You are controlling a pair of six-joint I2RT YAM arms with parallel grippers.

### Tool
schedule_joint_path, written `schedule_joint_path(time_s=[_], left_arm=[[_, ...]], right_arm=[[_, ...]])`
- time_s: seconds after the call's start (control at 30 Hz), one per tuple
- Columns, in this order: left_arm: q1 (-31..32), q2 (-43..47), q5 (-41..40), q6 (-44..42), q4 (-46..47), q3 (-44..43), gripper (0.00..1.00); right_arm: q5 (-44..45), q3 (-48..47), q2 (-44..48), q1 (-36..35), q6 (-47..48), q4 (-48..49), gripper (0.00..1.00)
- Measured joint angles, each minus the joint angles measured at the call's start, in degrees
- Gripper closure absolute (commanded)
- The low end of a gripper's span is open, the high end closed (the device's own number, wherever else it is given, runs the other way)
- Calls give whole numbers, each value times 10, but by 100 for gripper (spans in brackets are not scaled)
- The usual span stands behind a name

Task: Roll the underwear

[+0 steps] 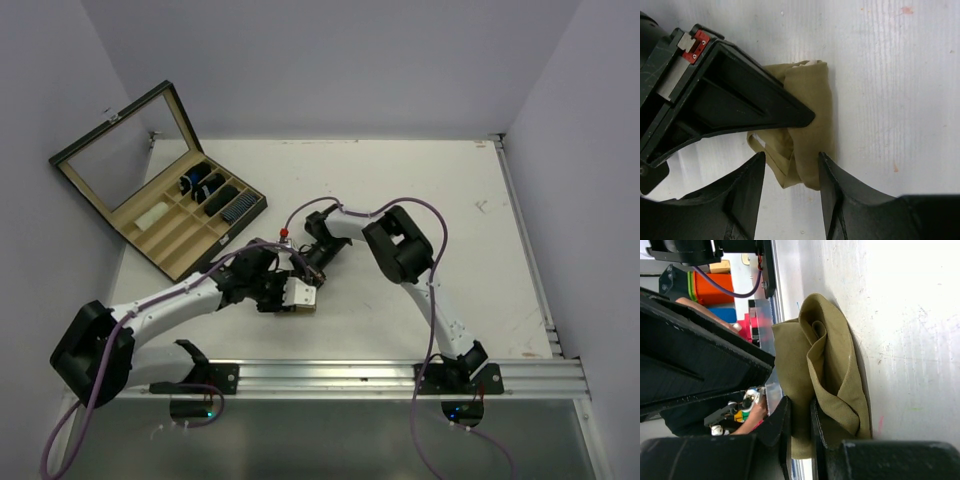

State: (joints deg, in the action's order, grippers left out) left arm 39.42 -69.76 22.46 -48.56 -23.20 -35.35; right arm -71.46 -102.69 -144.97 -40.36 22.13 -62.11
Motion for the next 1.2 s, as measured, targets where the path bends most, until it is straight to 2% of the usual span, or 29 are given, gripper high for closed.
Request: schedule_joint_path(time_s=[0.23,0.4,0.63,0.8,0.83,0.93,0.97,1.03,1.2], left_arm=[[33,14,2,46,-6,-2,51],[58,-17,-6,74,1,-2,52],[61,-66,-35,90,40,-7,69],[65,-75,-37,101,50,-7,77],[65,-77,-37,102,51,-7,80],[68,-84,-37,104,53,-8,87],[69,-88,-37,103,51,-11,89],[69,-102,-35,101,44,-24,95],[69,-143,-26,98,32,-59,100]], right_arm=[[-1,14,7,1,-3,15,100],[-1,15,8,2,-3,17,100],[5,19,11,3,-7,17,100],[11,24,14,5,-7,16,100],[12,25,15,6,-7,15,98],[14,25,15,7,-7,12,82],[16,25,16,8,-7,10,71],[21,26,18,14,-5,9,62],[49,27,37,37,0,-4,57]])
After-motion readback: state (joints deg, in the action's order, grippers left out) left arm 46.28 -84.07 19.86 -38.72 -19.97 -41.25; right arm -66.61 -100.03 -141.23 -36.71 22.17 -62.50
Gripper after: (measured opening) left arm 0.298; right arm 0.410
